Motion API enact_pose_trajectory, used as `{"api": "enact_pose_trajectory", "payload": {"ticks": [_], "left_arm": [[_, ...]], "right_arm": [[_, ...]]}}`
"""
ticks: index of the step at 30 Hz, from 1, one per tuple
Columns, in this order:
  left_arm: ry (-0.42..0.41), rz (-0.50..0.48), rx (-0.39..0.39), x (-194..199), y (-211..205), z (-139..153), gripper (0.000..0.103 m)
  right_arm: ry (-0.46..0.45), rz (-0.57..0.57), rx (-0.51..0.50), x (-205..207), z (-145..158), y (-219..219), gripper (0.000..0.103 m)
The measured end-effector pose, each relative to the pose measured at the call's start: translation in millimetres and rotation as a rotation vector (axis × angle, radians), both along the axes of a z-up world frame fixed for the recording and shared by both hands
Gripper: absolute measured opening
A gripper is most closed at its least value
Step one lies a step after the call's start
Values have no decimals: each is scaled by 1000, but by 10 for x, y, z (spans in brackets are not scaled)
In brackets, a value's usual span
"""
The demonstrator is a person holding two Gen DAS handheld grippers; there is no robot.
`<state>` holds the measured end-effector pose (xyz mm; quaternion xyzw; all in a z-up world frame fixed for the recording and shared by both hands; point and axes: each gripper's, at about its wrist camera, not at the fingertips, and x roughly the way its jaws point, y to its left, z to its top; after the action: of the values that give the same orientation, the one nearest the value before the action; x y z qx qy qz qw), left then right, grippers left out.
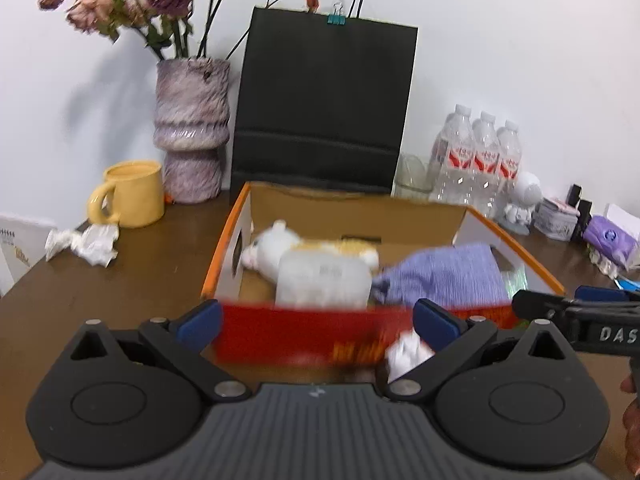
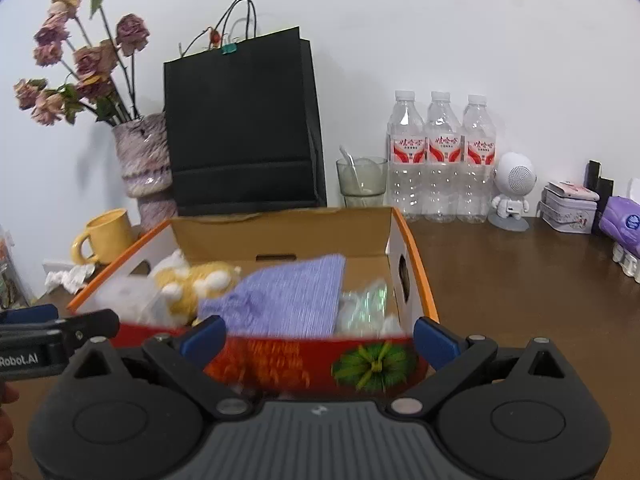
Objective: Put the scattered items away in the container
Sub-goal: 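Grasp the small black packet with the left gripper while the right grasps the red rose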
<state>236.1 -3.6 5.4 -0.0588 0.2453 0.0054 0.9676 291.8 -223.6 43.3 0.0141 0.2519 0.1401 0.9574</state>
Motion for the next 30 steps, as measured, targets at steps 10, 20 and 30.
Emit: {"api": "enact_pose_trajectory", "payload": {"ticks": [10,20,30], "left_arm": [[95,-30,44,-410,8,-329,103],[117,-83,122,-395,-123,-491,101],[145,-174,113,-234,-161,-533,33]], "right_arm": [[53,33,-42,-553,-260,81,100],[107,40,-107,-692,-456,217,97],[154,73,-86,-625,-524,204,48]]}}
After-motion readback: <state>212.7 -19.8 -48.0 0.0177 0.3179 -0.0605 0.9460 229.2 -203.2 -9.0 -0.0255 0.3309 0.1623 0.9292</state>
